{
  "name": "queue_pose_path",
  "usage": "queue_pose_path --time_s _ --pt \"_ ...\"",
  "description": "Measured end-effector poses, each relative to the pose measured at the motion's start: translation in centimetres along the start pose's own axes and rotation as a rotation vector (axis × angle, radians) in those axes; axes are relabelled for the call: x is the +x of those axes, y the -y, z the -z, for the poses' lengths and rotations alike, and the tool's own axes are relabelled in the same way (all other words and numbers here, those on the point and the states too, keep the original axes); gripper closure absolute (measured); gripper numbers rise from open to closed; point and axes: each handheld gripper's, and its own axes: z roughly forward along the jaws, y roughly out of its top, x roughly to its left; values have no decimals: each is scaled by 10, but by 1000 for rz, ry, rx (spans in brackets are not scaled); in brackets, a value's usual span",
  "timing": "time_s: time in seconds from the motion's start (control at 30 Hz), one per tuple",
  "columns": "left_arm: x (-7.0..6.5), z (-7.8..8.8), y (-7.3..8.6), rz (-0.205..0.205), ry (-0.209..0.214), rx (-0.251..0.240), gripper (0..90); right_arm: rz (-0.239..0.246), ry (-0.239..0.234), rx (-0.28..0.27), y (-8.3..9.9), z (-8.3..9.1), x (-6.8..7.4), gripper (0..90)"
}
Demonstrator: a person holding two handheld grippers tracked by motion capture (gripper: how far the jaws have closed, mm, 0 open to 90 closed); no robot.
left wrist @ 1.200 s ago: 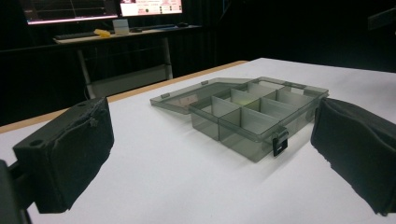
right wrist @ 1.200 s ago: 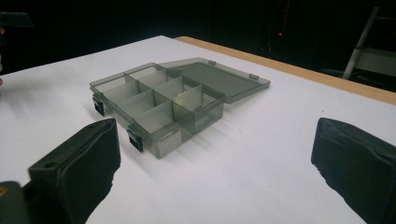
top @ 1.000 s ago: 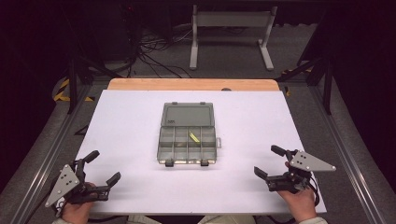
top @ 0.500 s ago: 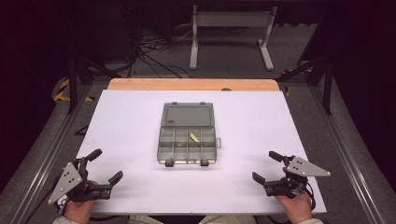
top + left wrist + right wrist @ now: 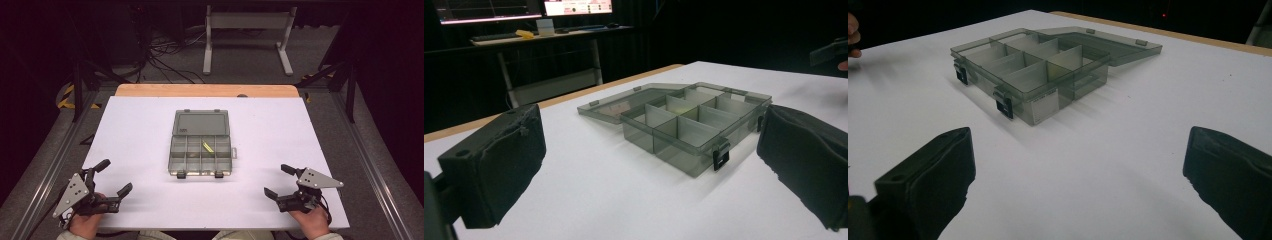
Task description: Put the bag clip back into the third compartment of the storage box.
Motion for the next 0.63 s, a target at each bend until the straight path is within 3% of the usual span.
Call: queue_pose_path --time_s 0.63 --pt "-1 0 0 -2 0 0 0 -52 13 -34 -1 6 -5 10"
